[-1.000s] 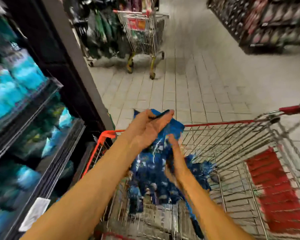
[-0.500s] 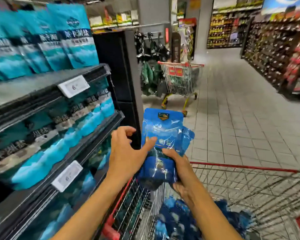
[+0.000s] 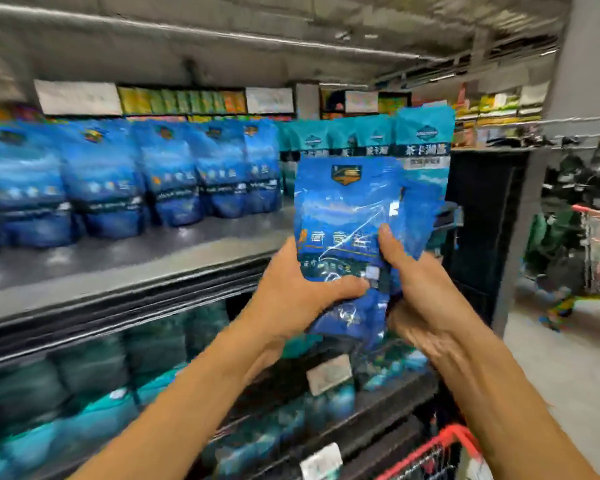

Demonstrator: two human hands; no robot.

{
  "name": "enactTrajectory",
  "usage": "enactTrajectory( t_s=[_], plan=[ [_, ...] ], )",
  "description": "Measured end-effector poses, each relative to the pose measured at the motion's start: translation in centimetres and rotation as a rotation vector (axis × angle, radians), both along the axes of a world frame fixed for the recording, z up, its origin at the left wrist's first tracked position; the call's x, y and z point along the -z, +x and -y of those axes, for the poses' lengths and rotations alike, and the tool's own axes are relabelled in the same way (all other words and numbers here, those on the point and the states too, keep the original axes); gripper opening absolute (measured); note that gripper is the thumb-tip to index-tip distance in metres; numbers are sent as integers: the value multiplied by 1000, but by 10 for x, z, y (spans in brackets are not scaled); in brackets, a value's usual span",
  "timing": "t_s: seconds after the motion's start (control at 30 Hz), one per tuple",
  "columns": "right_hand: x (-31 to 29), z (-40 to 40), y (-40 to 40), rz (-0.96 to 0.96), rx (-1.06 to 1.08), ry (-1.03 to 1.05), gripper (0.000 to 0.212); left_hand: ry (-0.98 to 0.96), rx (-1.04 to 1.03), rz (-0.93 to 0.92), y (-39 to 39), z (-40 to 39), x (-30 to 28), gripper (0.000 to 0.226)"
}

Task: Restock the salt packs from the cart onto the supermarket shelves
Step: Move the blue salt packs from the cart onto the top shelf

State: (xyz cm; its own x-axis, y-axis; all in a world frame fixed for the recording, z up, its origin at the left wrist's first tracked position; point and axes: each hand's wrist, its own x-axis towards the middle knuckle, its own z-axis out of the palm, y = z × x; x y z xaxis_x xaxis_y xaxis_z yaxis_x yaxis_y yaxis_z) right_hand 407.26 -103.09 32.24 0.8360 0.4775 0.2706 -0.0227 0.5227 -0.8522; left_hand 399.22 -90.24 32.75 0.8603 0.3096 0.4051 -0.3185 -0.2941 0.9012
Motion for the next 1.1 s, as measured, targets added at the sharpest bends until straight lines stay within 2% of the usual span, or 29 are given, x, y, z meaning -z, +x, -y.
enactTrajectory(
  t_s=[0.17,0.33,0.43,0.57,0.7,0.87,0.93,1.0,1.03,1.1],
  plan=[
    [-52,-70,-11,163,-280,-18,51,-67,-274,145,-57,-63,-45,61],
    [-87,-167,-35,201,-453,-38,25,-159,-549,295,-116,-145,-67,66],
    [-101,-228,-57,203,-519,-88,21,-191,-701,319,-156,-207,-74,68],
    [-103,-311,-85,293,-482,-219,33,-281,-770,208,-196,-293,-75,49],
    [-92,-384,-96,267,-478,-236,23,-317,-708,93,-211,-358,-71,30],
    [-88,-438,-93,322,-366,-265,20,-217,-647,-18,-211,-412,-63,38],
    [-85,-444,-84,476,-343,-367,34,-51,-607,-156,-219,-427,-61,38],
    [-81,-442,-76,729,-251,-602,55,135,-626,-319,-228,-438,-64,36],
    [-78,-441,-73,822,-193,-708,62,198,-666,-397,-232,-441,-66,33],
    [-76,-442,-71,899,-126,-792,68,243,-769,-499,-235,-445,-71,27]
  ],
)
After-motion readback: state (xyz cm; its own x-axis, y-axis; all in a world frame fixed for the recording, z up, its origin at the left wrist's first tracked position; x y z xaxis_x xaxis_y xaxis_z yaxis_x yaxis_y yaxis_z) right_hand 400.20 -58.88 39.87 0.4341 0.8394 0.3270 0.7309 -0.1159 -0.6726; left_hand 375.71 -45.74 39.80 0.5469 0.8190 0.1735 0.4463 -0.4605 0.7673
